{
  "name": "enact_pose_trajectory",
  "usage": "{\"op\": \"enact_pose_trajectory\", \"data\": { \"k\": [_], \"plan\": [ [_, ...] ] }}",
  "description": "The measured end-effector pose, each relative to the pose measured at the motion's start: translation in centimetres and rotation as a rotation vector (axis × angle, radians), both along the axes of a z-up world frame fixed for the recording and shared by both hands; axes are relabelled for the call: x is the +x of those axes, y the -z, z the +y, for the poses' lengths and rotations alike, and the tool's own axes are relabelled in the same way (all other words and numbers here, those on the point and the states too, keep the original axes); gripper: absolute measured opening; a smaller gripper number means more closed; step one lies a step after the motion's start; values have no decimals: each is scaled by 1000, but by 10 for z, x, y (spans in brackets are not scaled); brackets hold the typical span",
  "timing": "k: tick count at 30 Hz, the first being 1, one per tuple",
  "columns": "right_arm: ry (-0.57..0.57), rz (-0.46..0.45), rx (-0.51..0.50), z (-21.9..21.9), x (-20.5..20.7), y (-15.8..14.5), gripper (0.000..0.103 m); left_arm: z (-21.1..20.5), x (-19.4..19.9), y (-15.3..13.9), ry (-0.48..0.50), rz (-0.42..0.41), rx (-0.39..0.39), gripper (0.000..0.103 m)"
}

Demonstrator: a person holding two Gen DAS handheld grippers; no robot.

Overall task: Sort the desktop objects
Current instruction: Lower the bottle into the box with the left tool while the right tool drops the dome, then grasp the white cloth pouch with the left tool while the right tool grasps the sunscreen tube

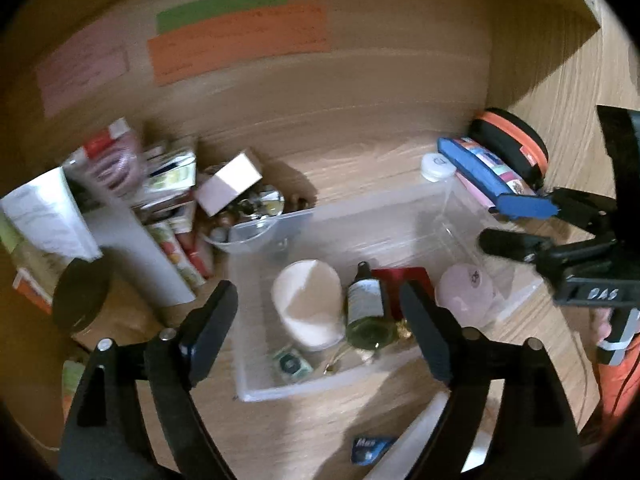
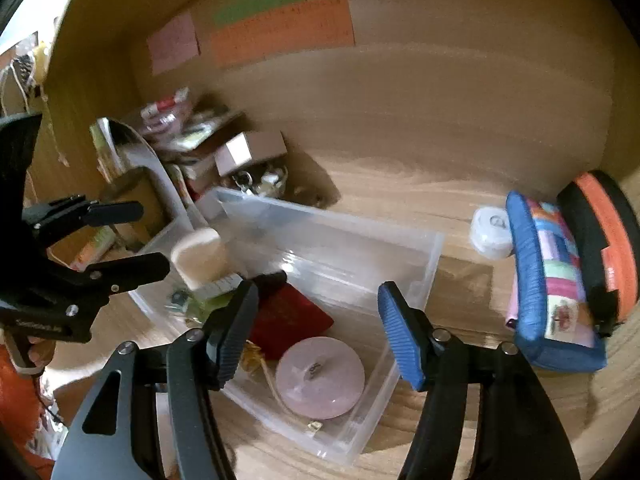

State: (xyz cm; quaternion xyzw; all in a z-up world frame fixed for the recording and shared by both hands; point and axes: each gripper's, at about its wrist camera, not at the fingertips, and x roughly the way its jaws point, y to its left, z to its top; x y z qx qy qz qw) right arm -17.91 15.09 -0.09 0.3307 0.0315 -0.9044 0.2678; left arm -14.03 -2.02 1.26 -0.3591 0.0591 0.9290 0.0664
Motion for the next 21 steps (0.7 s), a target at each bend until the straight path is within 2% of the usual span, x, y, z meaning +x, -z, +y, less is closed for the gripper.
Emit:
{"op": "enact_pose_trajectory", "data": {
  "k": [4,6,11,16,21],
  "plan": [
    [15,60,3,5,25,-18,66,-13,18,-4,-14,10,17,88],
    [27,95,4,8,40,-25,73,-19,29,-4,-19,12,32,93],
    [43,135,15,16,77,-34,74,-26,54,-3,-31,26,35,96],
    [68,127,49,23,100,-25,74,-25,75,8,-17,5,50,96],
    [91,76,83,27,117,-2,74,-15,92,25,13,-33,59,96]
  ]
}}
